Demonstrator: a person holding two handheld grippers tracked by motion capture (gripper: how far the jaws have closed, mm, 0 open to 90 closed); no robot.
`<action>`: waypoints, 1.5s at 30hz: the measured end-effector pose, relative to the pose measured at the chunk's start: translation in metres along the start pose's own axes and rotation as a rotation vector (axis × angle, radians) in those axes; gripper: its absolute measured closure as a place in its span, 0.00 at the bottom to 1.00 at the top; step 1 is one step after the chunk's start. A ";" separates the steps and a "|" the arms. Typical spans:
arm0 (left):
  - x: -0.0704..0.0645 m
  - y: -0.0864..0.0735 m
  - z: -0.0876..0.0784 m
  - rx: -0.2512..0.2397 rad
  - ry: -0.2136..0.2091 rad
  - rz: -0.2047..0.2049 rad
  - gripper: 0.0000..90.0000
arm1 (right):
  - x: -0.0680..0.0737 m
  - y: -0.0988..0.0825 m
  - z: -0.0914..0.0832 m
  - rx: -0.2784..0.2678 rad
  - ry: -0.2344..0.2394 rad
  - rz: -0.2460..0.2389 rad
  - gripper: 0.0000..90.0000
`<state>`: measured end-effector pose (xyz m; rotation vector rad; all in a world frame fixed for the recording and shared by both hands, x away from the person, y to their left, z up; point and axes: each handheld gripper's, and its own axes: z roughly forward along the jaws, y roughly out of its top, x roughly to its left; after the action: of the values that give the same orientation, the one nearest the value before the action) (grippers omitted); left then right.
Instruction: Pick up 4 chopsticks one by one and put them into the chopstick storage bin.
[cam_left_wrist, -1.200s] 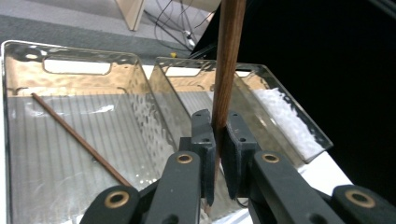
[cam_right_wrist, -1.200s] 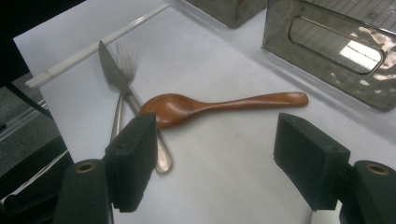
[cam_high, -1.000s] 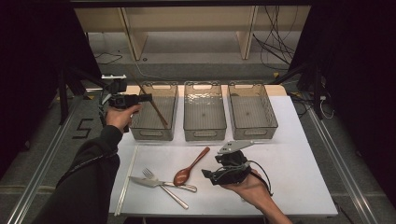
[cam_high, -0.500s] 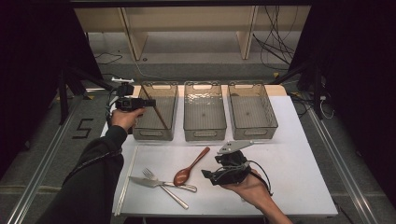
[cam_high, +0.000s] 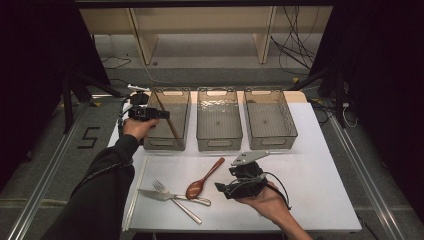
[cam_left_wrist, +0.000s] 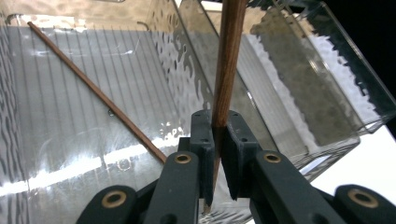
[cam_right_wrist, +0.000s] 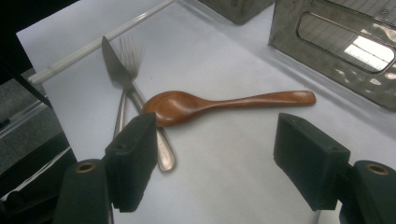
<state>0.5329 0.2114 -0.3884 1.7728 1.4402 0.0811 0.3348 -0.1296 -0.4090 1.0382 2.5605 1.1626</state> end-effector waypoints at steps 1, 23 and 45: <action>0.001 0.000 0.001 0.003 0.011 -0.008 0.88 | 0.000 0.000 0.000 -0.001 0.000 -0.002 0.35; -0.021 -0.017 -0.056 -0.046 0.006 0.104 0.36 | -0.002 0.000 -0.004 -0.011 -0.007 0.011 0.34; 0.012 -0.100 -0.096 0.008 -0.002 0.074 0.20 | -0.003 0.001 -0.011 -0.046 -0.014 0.013 0.32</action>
<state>0.4083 0.2745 -0.3934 1.8322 1.3752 0.1123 0.3332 -0.1375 -0.4015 1.0507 2.5079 1.2072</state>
